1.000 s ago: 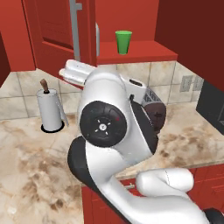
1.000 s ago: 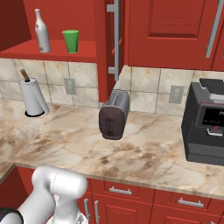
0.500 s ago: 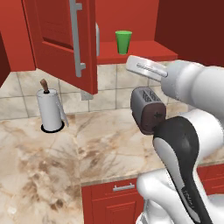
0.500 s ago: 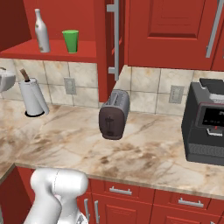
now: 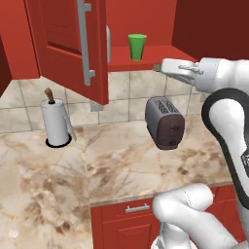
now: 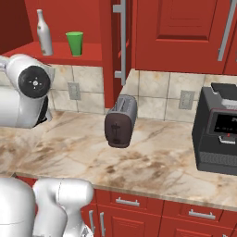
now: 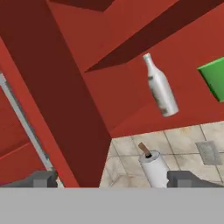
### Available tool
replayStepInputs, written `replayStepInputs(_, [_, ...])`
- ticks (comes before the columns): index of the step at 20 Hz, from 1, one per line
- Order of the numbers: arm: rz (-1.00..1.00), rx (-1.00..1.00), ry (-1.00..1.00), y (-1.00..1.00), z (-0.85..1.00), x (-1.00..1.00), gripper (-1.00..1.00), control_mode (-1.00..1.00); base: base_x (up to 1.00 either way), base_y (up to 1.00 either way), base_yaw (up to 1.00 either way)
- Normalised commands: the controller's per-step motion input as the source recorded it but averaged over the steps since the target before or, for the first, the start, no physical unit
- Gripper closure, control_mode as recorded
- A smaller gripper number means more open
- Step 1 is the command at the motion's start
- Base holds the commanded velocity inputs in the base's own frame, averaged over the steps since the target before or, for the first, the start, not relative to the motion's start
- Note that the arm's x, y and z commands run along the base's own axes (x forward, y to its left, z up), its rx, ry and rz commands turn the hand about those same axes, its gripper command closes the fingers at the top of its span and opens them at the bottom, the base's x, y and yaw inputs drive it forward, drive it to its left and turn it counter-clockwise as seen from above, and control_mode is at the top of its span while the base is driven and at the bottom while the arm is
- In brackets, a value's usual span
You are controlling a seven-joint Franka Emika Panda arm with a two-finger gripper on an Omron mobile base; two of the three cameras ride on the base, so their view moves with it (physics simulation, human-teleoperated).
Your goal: Open the cabinet directly in front. Then move the liquor and the cup to the dining counter with the candle on it.
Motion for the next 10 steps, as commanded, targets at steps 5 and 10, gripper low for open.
replayStepInputs(5, [0.21, 0.0, 0.0, 0.34, 0.0, 1.0, -1.0, -1.0, 0.0, 0.0, 0.0])
replayStepInputs(10, [0.37, 0.0, 0.0, 0.79, 0.0, 0.83, -1.0, -1.0, 0.0, 0.0, 0.0])
